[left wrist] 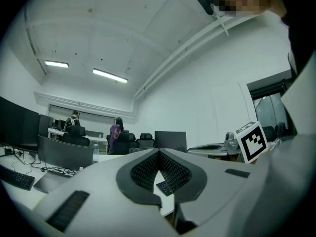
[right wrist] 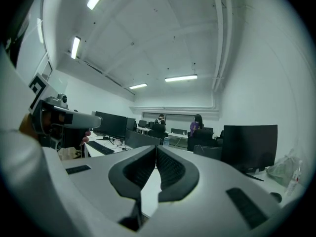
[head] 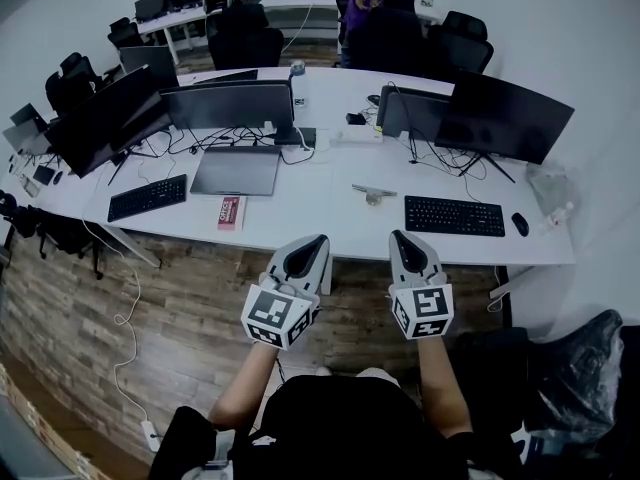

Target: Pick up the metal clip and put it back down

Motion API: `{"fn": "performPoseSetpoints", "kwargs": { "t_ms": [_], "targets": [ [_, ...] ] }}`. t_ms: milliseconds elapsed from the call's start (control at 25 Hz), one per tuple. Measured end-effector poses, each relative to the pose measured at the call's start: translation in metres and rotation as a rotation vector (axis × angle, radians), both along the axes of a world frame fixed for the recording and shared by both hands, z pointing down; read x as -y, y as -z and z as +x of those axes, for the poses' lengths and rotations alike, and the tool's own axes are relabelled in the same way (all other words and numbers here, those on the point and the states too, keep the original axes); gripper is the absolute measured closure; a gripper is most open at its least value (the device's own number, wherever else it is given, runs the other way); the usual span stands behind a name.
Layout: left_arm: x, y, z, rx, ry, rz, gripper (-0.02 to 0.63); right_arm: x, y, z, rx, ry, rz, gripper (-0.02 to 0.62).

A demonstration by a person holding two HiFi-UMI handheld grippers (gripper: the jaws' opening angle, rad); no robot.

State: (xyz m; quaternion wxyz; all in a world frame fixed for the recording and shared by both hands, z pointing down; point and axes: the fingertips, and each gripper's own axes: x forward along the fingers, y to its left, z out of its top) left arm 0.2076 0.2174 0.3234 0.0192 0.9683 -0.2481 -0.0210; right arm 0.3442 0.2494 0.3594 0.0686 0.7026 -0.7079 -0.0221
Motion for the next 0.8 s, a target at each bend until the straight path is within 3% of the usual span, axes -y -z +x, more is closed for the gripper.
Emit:
{"fn": "performPoseSetpoints", "kwargs": {
  "t_ms": [320,800],
  "targets": [
    [0.01,-0.004,0.003,-0.001,-0.013,-0.018,0.597,0.011,-0.007,0.0,0.002,-0.005,-0.025,0.572],
    [0.056,-0.022,0.039,0.014,0.017,-0.045,0.597,0.052,-0.023,0.035,-0.001,0.015,-0.043,0.571]
  ]
}}
